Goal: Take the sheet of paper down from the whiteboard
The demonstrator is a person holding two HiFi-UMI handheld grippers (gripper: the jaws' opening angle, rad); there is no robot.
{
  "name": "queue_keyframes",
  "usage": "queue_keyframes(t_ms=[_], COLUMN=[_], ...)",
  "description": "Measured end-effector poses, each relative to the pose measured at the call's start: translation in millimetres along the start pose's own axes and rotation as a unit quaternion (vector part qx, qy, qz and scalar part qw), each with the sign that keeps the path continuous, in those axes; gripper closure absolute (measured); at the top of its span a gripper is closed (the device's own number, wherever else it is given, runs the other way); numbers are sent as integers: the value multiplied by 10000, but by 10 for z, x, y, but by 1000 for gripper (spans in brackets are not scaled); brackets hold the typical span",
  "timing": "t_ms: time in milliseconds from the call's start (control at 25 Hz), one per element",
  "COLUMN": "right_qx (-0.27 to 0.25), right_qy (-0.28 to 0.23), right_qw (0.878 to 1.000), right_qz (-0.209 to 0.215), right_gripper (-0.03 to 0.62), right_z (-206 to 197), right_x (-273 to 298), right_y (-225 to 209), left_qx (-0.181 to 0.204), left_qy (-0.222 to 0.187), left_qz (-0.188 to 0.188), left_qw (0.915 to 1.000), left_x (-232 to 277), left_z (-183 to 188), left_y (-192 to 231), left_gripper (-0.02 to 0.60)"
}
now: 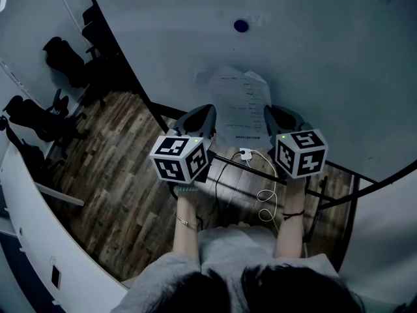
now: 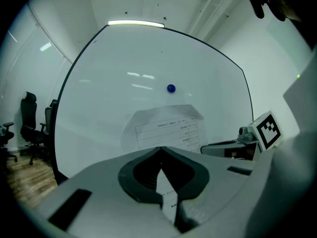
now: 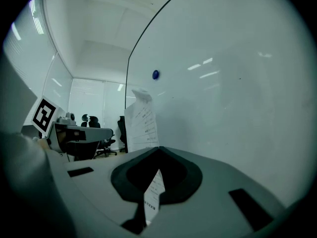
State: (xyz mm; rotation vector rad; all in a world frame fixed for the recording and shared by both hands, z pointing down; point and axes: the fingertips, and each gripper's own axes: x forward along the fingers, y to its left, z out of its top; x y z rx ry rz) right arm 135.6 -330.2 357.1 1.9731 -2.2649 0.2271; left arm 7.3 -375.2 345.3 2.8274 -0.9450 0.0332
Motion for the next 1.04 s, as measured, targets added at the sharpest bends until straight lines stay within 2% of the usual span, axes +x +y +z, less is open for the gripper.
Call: queue_keyframes(t_ms=[240, 520, 720, 1040], right_qx=[118, 117, 128, 125], right_qy=[-22, -126, -190, -251], right_qw=[9999, 9997, 9995, 9993], right_qz=[-50, -162, -206, -249], right_gripper=[594, 594, 594, 594], right_z=[14, 5, 101, 68], right_x=[102, -44, -35, -120], right_y=[-123, 22, -30, 6], left_qx=[22, 124, 165, 140], left_qy=[88, -7, -34, -31], left_qz=[12, -21, 13, 25], left_qw=[10000, 9999, 9999, 9999], left_x=[133, -98, -80, -165], left_z=[-6, 15, 96, 25], left_y=[57, 43, 80, 83], left_gripper=[575, 575, 575, 575])
